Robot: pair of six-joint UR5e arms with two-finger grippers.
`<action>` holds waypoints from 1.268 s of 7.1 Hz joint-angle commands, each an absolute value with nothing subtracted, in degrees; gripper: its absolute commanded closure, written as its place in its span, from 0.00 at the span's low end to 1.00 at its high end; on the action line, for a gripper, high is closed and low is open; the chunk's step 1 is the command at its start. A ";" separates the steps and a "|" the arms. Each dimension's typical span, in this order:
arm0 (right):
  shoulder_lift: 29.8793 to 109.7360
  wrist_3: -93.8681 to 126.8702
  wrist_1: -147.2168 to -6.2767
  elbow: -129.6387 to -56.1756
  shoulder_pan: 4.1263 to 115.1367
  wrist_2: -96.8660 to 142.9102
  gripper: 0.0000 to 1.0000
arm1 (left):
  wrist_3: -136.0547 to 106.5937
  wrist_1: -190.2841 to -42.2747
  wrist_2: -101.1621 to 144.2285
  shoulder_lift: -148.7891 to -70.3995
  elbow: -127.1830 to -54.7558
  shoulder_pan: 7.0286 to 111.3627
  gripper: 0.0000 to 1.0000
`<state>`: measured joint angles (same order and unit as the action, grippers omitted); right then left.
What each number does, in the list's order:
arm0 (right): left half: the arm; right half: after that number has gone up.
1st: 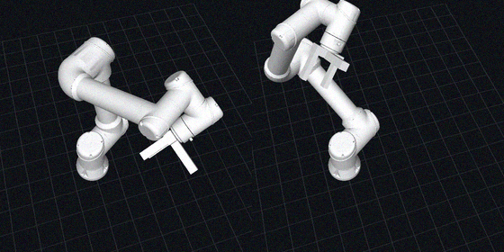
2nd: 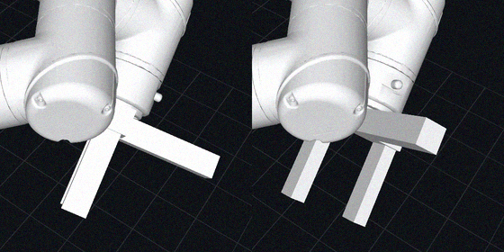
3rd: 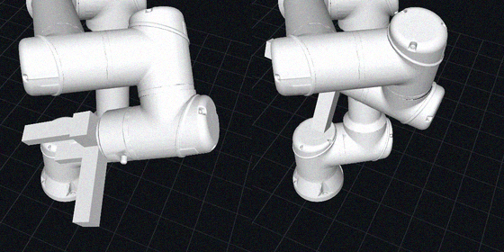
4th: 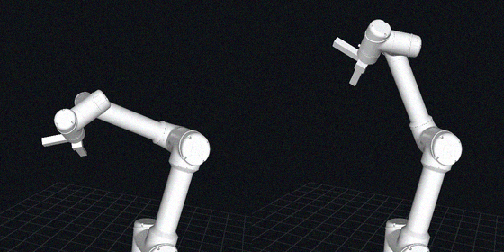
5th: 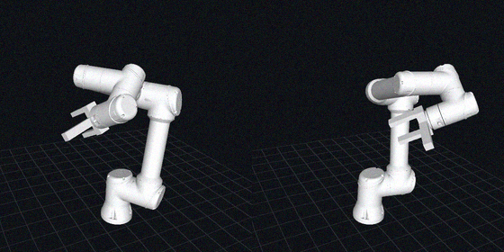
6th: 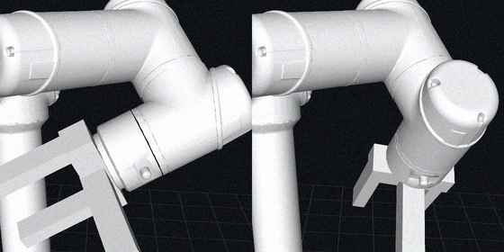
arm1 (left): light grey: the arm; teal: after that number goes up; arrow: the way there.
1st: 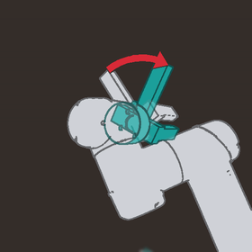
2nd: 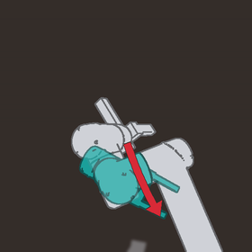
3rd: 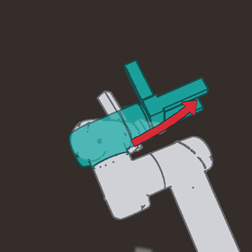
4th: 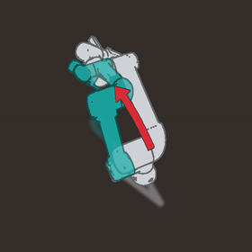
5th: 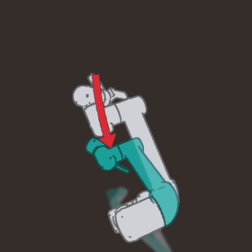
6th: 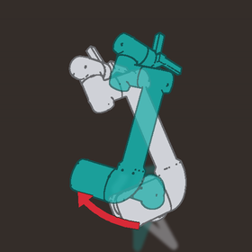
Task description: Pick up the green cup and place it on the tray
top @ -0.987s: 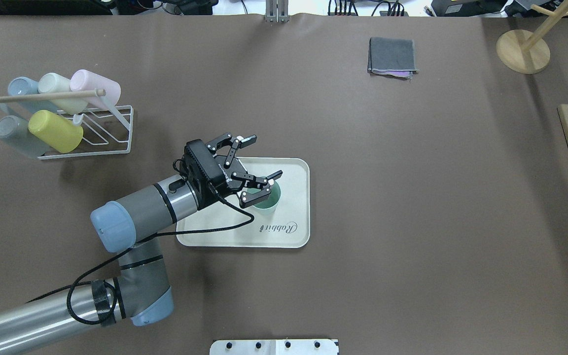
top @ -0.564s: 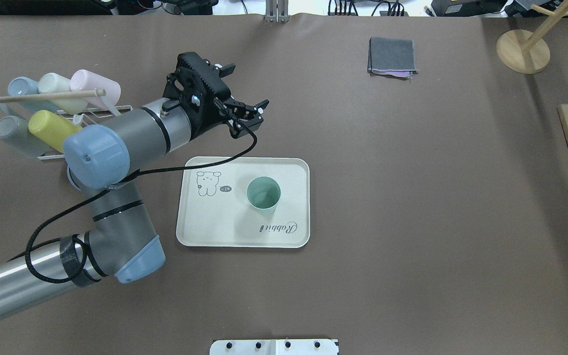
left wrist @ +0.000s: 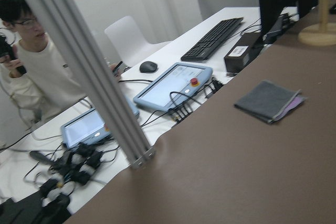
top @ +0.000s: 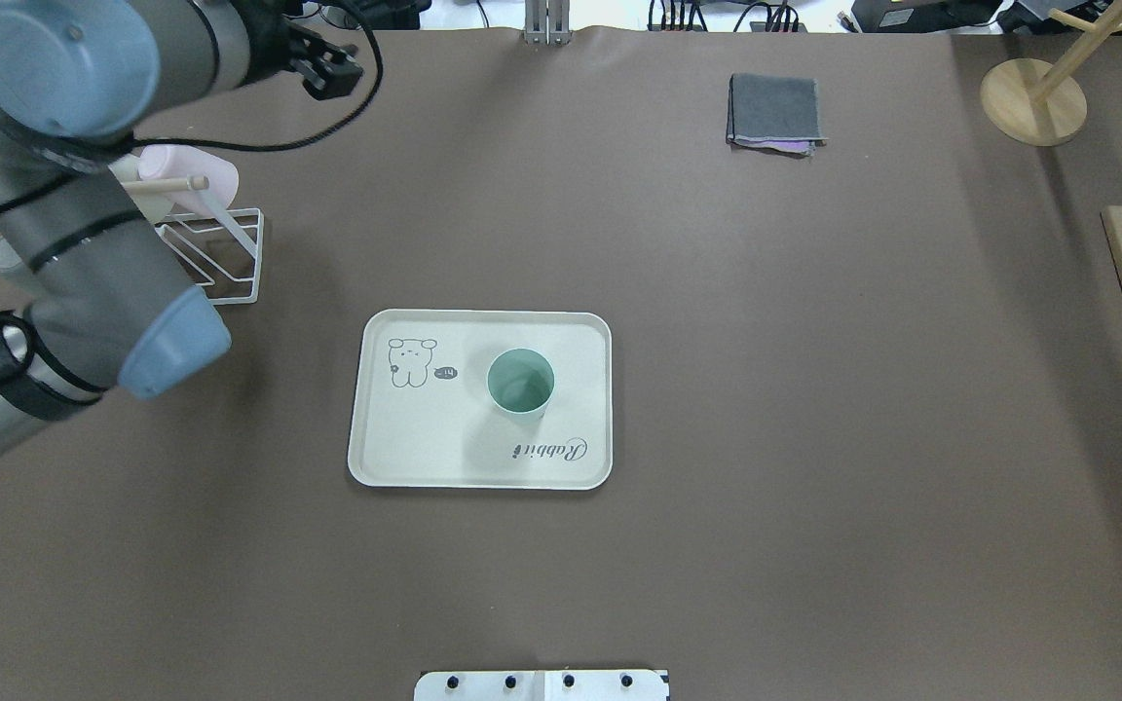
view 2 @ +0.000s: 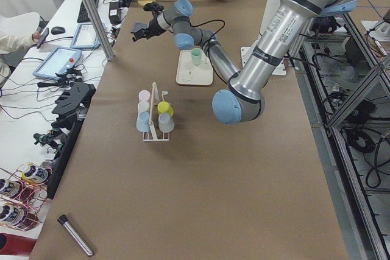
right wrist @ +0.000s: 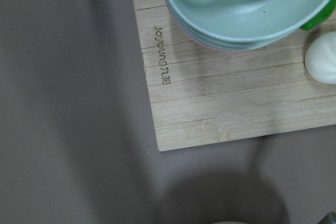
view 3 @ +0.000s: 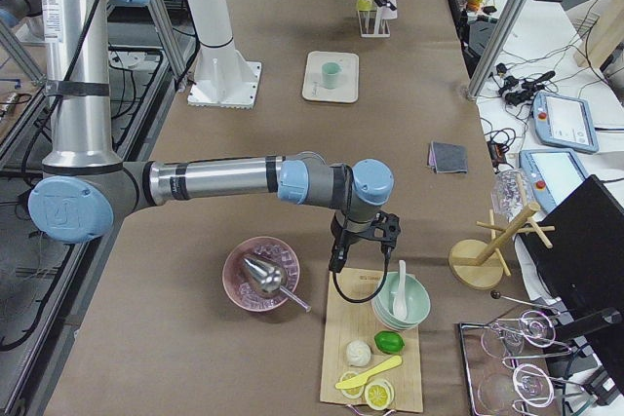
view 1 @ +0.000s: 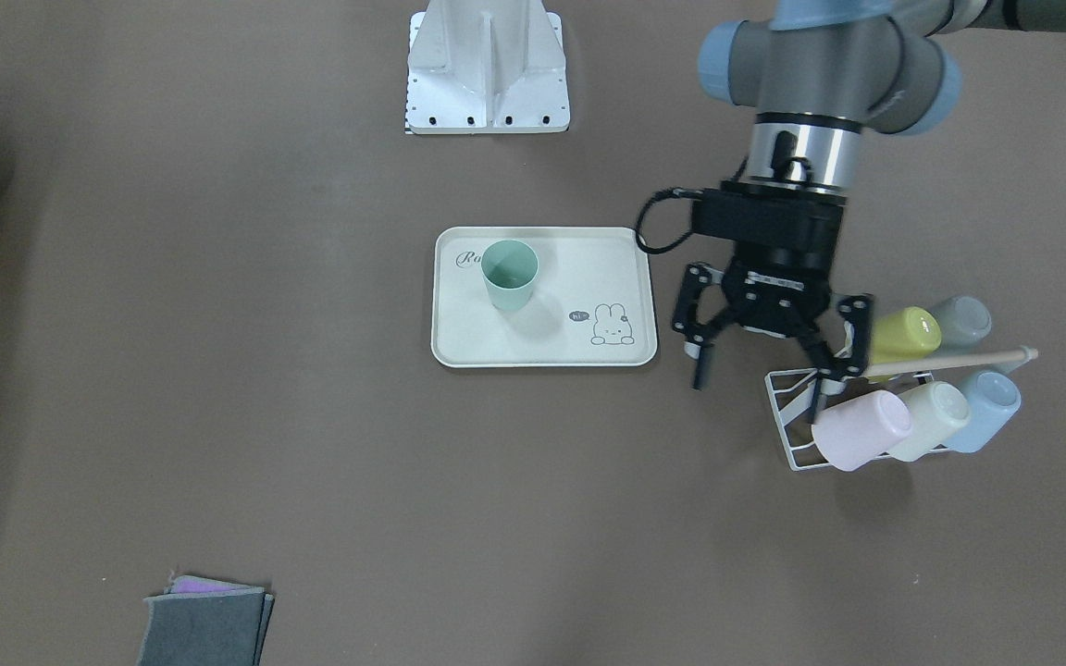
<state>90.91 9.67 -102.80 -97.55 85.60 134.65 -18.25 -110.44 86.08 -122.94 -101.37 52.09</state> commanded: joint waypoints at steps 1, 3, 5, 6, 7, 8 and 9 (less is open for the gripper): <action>90.88 9.67 -102.83 -97.38 85.61 134.65 0.00 | -18.37 -99.42 98.22 -117.64 -99.86 67.35 0.02; 90.97 9.76 -102.83 -97.56 85.61 134.65 0.00 | -18.37 -99.92 113.55 -111.04 -91.99 78.34 0.02; 90.97 9.76 -102.83 -97.73 85.61 134.65 0.00 | -22.13 -99.15 137.84 -107.42 -82.59 89.15 0.02; 91.05 9.76 -102.83 -97.65 85.61 134.47 0.00 | -21.89 -99.92 143.90 -102.18 -81.49 90.86 0.02; 91.05 9.76 -102.83 -97.39 85.61 134.30 0.00 | -21.80 -102.37 143.27 -95.17 -83.04 92.62 0.02; 91.32 9.67 -102.48 -97.30 85.61 134.21 0.00 | -18.84 -107.44 142.83 -88.92 -82.10 92.64 0.02; 91.14 9.75 -102.39 -97.56 85.61 134.30 0.00 | -16.98 -108.01 140.73 -87.90 -82.09 92.72 0.02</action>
<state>91.18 9.72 -102.58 -97.42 85.61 134.29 -19.39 -105.57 142.11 -91.84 -82.36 92.27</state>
